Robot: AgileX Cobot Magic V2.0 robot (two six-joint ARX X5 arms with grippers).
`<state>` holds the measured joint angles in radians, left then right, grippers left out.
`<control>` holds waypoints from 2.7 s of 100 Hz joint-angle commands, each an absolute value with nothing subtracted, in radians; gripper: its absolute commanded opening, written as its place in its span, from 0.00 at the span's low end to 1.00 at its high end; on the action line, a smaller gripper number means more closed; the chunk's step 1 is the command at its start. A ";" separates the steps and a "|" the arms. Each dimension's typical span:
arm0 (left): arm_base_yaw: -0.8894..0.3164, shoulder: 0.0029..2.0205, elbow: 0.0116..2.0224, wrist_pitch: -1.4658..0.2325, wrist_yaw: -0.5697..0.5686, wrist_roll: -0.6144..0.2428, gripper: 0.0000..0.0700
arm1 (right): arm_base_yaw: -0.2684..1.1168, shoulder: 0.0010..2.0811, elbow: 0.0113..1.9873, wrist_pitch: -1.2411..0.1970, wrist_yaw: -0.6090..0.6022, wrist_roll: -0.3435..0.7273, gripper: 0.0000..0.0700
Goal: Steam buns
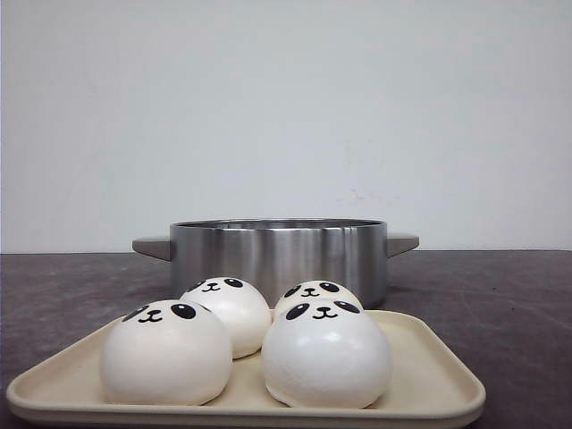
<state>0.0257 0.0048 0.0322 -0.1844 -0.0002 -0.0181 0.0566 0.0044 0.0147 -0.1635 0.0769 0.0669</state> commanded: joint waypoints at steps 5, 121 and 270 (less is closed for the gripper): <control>0.027 0.005 0.014 -0.188 0.005 -0.023 0.00 | 0.056 0.004 0.012 -0.158 0.078 0.060 0.01; 0.027 0.005 0.014 -0.188 0.005 -0.023 0.00 | 0.056 0.004 0.012 -0.158 0.078 0.060 0.01; -0.022 0.211 0.485 -0.216 0.324 -0.332 0.01 | 0.051 0.296 0.679 -0.472 -0.458 0.435 0.01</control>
